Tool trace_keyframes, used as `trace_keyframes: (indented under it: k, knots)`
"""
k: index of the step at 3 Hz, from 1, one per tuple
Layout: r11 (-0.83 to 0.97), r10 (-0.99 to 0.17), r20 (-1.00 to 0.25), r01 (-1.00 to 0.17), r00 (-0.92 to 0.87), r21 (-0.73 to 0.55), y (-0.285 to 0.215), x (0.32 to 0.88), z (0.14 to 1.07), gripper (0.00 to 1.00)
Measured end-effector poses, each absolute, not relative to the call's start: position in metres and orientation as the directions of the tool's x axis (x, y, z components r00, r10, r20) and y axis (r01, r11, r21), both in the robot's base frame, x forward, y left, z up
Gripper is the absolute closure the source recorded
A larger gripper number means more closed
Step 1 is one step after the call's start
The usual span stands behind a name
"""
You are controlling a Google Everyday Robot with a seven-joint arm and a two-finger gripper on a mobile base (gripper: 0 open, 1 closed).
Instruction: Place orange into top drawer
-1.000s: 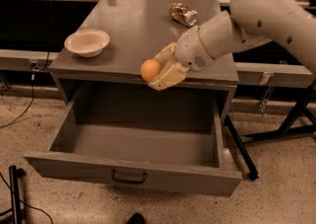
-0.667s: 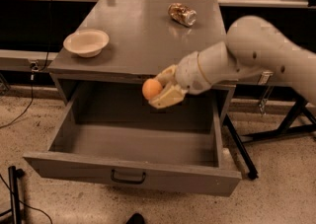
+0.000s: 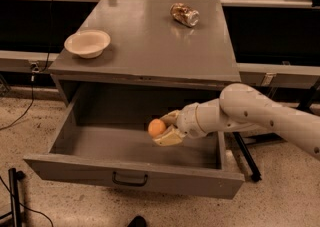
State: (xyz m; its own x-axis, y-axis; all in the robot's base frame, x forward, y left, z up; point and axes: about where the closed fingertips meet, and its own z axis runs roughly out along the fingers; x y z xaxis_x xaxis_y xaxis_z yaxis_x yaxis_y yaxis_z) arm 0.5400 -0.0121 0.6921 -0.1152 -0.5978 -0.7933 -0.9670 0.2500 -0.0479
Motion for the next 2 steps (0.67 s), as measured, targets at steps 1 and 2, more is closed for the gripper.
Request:
trace_keyframes:
  k: [1, 2]
  knots:
    - [0.311, -0.571, -0.8, -0.95, -0.185, -0.003, -0.014, 0.546, 0.643, 0.98]
    - [0.33, -0.55, -0.808, -0.944, -0.212, 0.023, -0.014, 0.551, 0.626, 0.68]
